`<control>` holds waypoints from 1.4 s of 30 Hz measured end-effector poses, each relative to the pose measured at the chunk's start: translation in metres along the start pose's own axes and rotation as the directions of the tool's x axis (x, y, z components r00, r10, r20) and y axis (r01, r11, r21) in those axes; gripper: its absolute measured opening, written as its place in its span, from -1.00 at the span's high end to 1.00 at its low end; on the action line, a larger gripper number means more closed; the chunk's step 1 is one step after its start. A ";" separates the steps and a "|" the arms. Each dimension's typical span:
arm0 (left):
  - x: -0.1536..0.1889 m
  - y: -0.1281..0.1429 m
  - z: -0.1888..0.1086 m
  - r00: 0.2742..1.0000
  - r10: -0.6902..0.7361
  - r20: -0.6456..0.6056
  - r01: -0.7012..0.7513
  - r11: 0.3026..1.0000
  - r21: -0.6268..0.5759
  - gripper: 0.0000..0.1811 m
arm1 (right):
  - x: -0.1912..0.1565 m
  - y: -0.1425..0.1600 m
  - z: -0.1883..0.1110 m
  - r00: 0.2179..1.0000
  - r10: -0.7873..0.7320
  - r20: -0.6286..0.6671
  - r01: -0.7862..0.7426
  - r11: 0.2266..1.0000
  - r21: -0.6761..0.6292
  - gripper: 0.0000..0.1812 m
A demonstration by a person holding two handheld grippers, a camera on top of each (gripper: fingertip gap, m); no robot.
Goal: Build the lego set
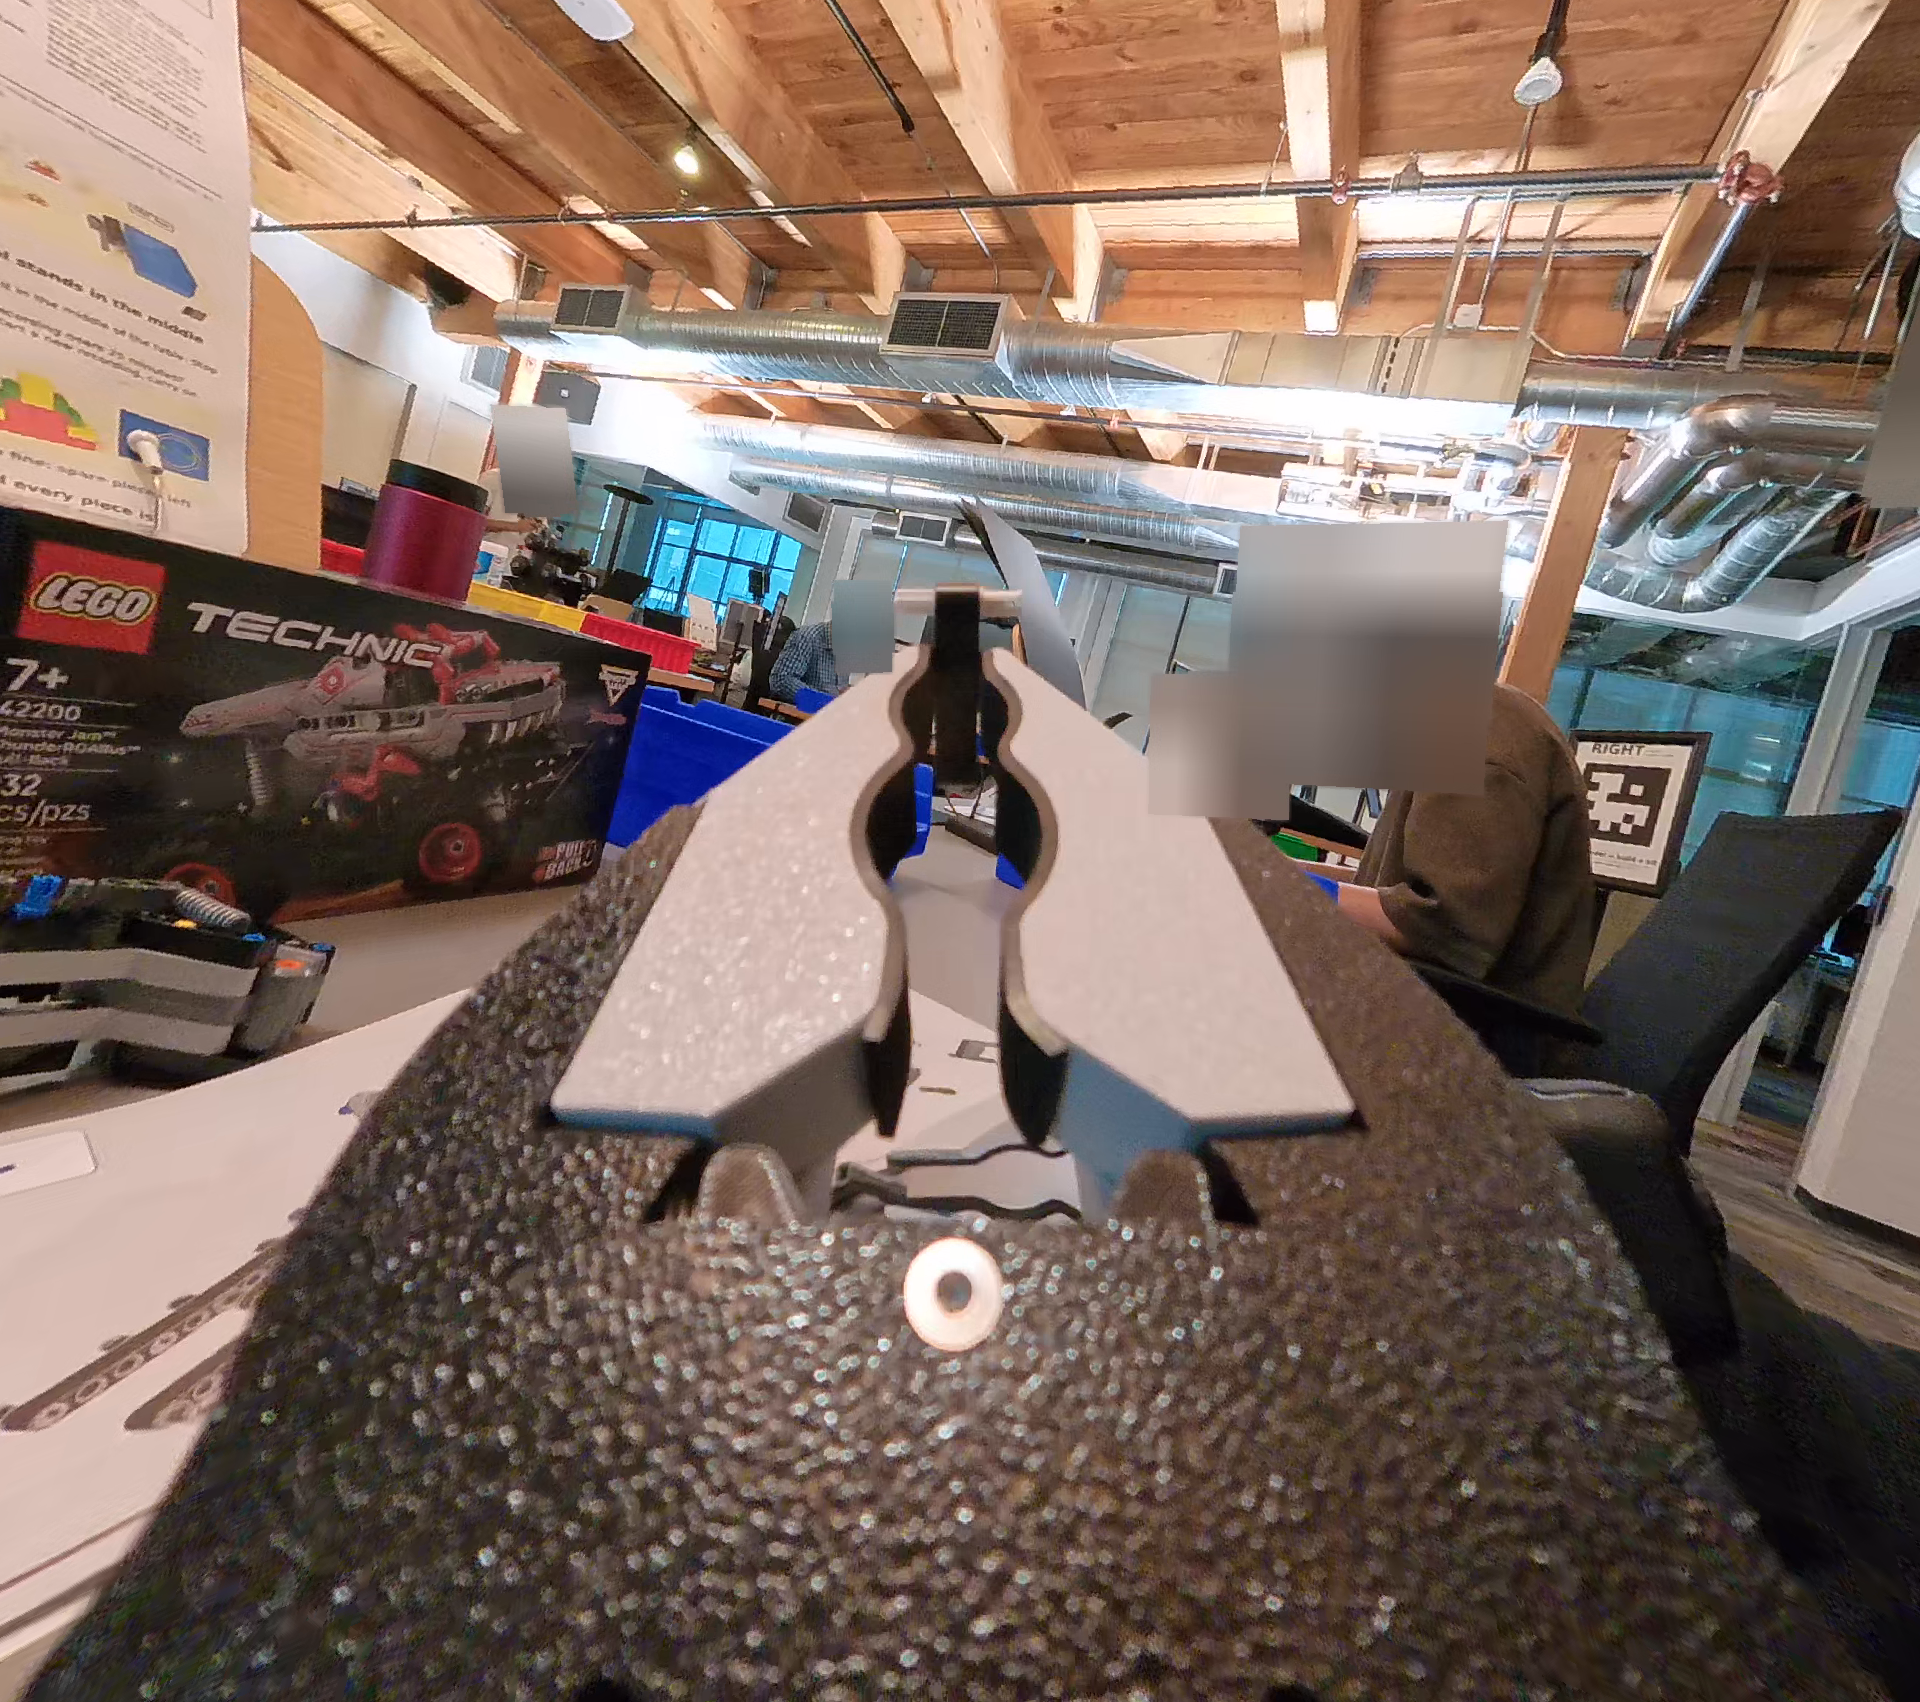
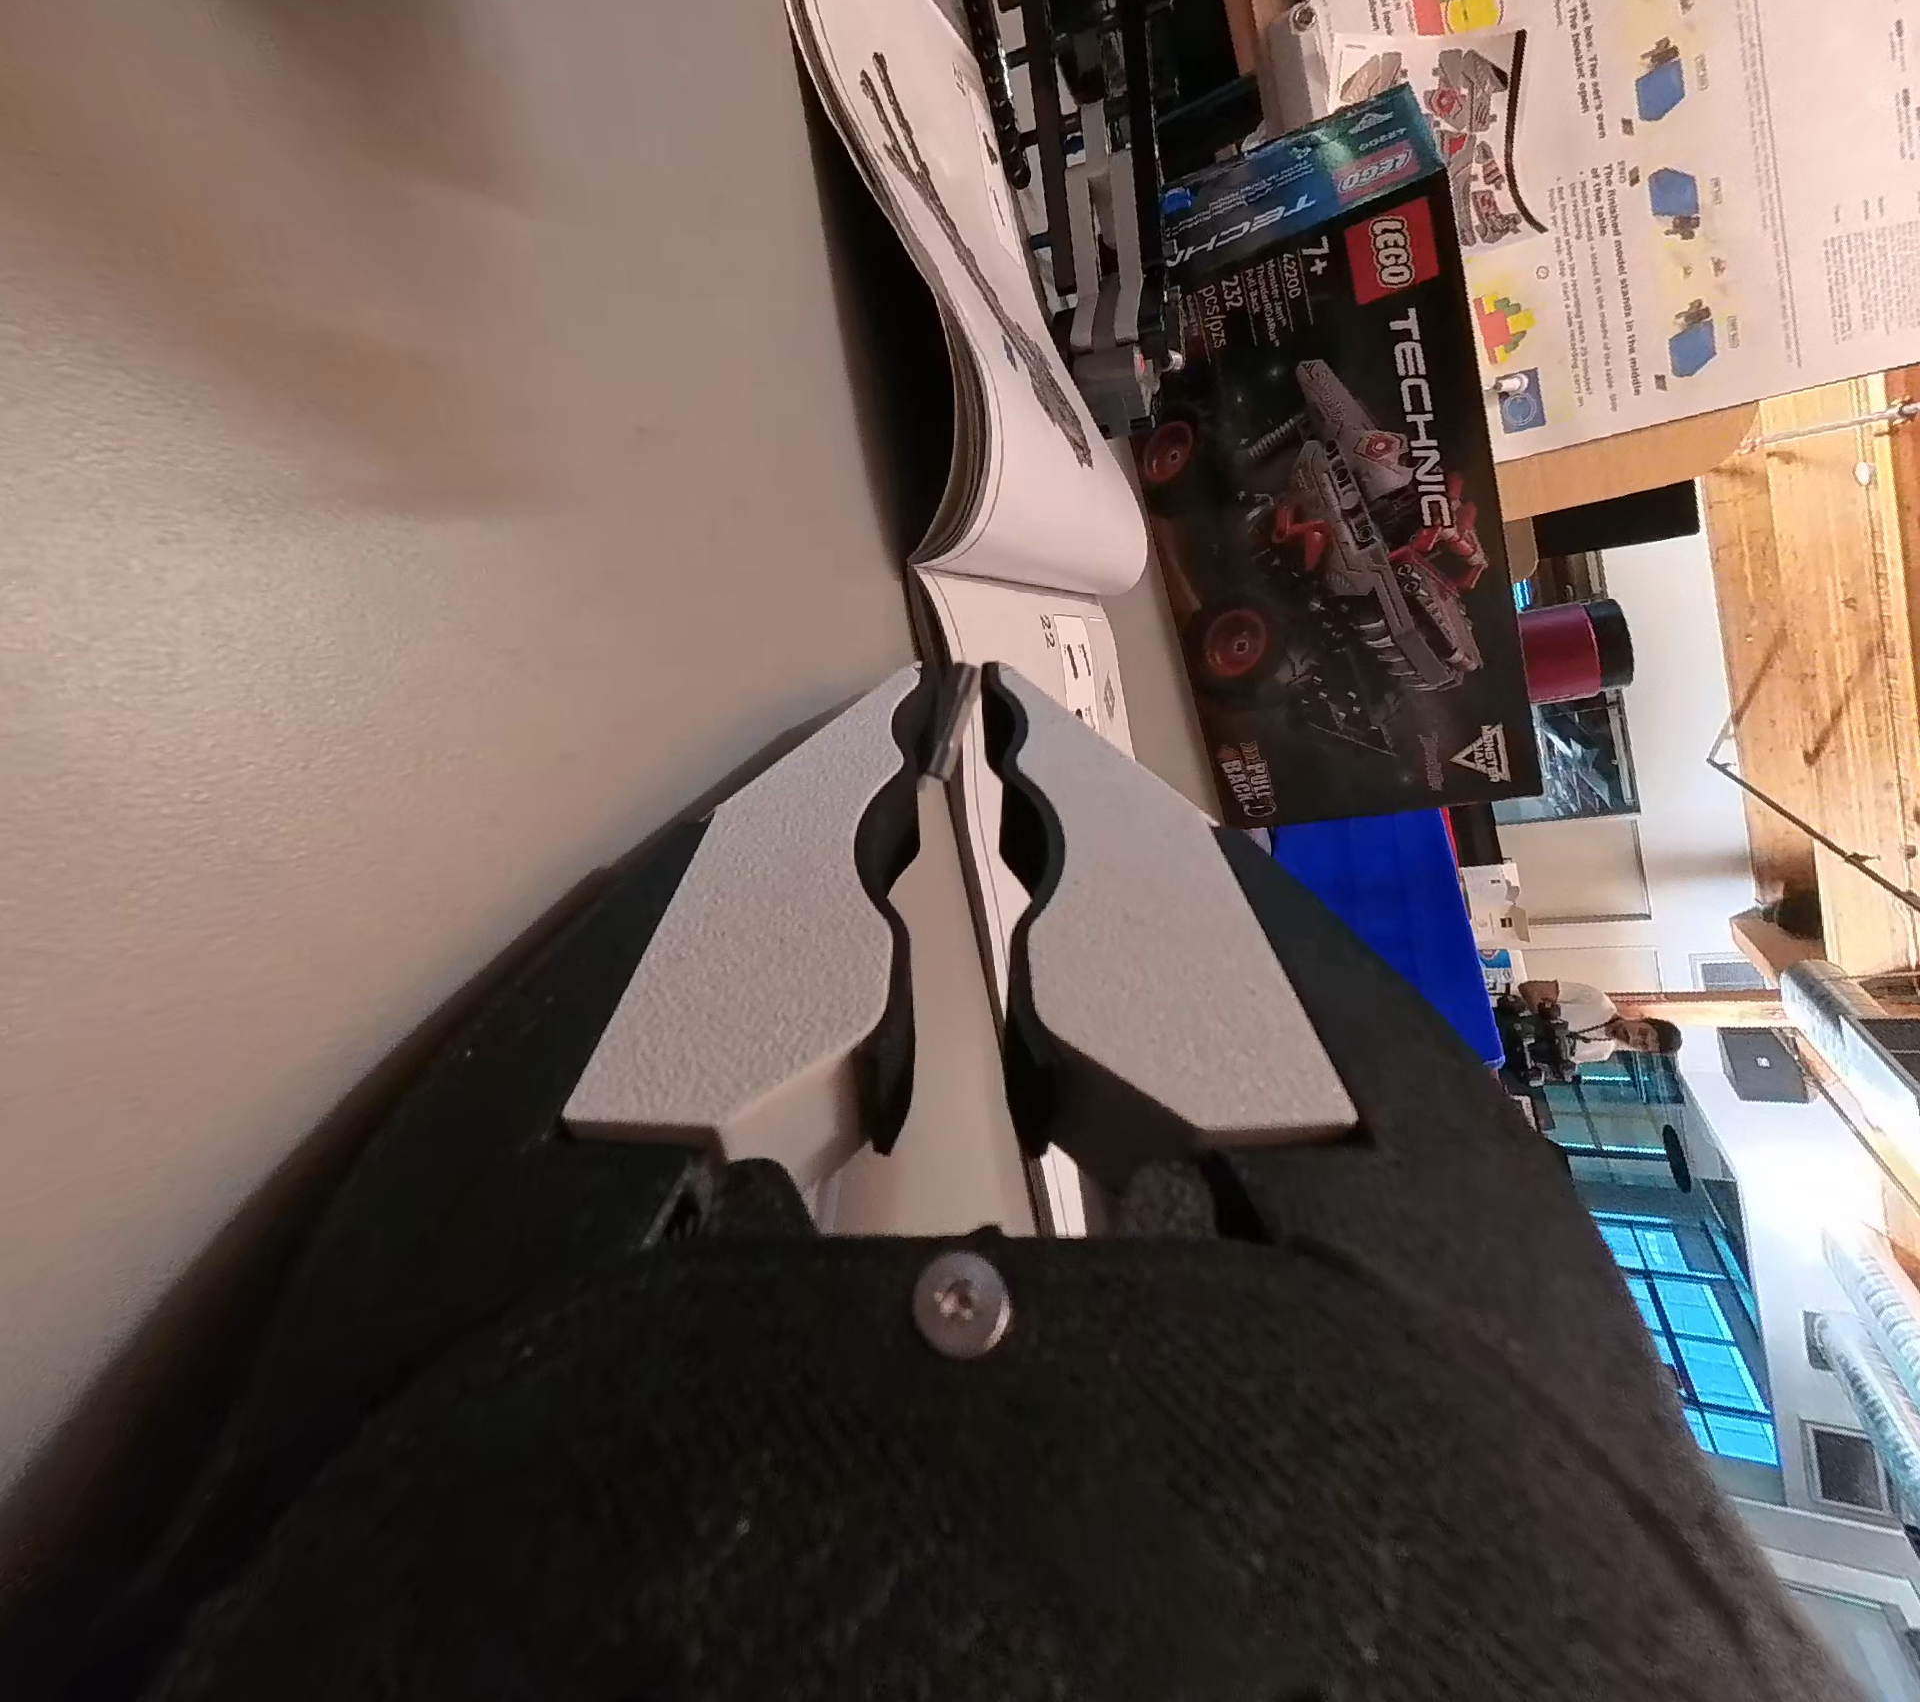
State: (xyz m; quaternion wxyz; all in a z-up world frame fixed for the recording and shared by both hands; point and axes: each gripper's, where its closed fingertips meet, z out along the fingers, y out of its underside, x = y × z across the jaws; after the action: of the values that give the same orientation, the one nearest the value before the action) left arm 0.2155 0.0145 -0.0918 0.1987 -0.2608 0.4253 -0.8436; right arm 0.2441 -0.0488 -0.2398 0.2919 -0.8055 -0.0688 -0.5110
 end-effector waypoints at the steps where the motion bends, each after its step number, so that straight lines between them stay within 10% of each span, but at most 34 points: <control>1: -0.001 0.000 0.000 1.000 -0.008 0.002 0.008 1.000 -0.005 0.94 | 0.000 0.000 0.000 1.000 -0.001 -0.001 0.001 1.000 0.000 0.93; 6: -0.014 0.012 0.002 0.981 -0.176 0.081 0.190 0.958 -0.216 0.94 | 0.000 -0.001 0.000 1.000 -0.007 -0.002 0.007 1.000 0.003 0.92; 14: -0.023 0.051 -0.030 0.966 -0.203 0.160 0.251 0.590 -0.768 0.94 | 0.002 -0.003 -0.001 1.000 -0.001 -0.016 0.002 1.000 0.018 0.91; 28: -0.023 0.065 -0.039 0.953 -0.240 0.183 0.277 0.457 -0.845 0.94 | 0.016 -0.012 -0.008 0.995 -0.001 -0.101 0.009 0.997 0.075 0.92; 35: 0.018 0.054 -0.037 0.598 -0.775 0.202 0.551 0.214 -0.807 0.94 | 0.057 -0.065 -0.051 0.942 0.013 -0.335 0.106 0.936 0.336 0.75; 42: 0.044 0.049 -0.037 0.352 -0.920 0.172 0.580 0.071 -0.812 0.94 | 0.052 -0.086 -0.056 0.936 -0.087 -0.342 0.212 0.913 0.348 0.58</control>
State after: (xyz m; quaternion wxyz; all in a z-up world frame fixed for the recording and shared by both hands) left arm 0.1640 -0.0143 -0.1388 -0.5056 -0.3259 0.5589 -0.5708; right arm 0.1896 -0.0186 -0.1430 0.4090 -0.6325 -0.1804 -0.6325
